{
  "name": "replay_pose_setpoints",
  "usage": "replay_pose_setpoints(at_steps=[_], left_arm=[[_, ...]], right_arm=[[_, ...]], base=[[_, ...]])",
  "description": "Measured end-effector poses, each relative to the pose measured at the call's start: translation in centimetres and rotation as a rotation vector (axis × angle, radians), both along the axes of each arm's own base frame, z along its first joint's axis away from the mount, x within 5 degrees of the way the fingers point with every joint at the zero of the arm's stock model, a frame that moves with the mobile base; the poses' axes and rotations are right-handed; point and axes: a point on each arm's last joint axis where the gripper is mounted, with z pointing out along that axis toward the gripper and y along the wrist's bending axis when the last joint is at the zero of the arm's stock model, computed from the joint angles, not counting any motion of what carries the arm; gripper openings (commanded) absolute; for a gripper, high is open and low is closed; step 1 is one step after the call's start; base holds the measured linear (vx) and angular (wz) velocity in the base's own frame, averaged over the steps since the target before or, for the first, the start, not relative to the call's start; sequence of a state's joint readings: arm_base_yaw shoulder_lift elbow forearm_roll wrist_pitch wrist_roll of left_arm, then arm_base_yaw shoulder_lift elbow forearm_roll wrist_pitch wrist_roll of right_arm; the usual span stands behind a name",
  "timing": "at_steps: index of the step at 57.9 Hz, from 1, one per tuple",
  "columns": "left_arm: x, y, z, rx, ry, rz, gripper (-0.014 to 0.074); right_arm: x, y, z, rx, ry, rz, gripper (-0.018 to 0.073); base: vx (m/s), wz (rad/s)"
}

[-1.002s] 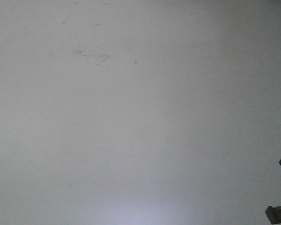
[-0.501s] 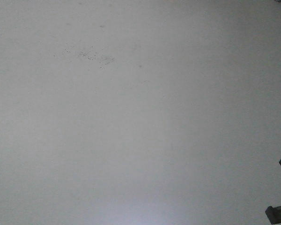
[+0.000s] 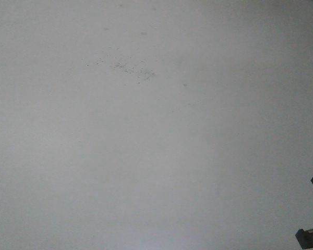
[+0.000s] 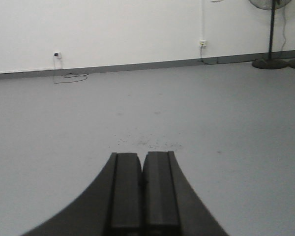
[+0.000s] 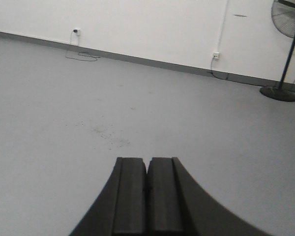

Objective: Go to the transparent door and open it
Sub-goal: 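Drive the base forward across the floor, arms held still, then drive the base up to the transparent sliding door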

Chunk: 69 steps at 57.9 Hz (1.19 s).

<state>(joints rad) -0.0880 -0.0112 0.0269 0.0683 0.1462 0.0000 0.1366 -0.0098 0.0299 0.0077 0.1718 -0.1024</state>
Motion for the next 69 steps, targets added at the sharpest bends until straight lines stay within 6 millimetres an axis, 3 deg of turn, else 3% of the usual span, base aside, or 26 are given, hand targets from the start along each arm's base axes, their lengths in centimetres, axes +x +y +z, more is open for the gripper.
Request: replay_pose_setpoints(at_steps=[69], left_arm=[[0.0,0.0,0.0,0.0,0.0,0.0,0.0]], right_arm=[[0.0,0.0,0.0,0.0,0.0,0.0,0.0002]], base=[[0.46,0.41]])
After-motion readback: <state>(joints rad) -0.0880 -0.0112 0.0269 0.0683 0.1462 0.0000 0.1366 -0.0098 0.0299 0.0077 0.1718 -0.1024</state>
